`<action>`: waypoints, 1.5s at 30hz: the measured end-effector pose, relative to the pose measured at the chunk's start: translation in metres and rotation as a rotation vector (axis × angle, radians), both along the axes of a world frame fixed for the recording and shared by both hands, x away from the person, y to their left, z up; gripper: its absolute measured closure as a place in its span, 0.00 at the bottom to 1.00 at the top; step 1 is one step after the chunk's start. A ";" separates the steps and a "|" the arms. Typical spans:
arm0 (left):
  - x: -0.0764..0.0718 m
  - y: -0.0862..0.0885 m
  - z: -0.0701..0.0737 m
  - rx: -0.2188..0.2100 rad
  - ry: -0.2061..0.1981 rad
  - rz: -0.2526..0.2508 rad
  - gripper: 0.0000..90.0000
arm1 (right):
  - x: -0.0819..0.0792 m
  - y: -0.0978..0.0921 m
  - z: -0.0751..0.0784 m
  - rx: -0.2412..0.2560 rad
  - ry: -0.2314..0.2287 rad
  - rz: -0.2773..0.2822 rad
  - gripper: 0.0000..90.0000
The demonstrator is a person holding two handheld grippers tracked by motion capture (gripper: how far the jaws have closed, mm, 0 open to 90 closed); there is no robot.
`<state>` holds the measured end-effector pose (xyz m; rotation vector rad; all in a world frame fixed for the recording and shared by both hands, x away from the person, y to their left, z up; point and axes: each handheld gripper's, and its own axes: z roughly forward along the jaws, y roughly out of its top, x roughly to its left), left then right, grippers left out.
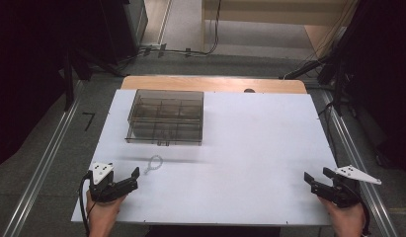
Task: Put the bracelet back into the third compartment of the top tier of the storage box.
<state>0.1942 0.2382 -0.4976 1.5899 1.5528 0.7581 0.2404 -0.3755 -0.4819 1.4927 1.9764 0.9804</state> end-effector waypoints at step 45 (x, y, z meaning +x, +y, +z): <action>0.022 -0.015 -0.007 0.010 0.052 -0.062 0.17 | 0.002 0.003 -0.002 0.009 0.019 0.018 0.27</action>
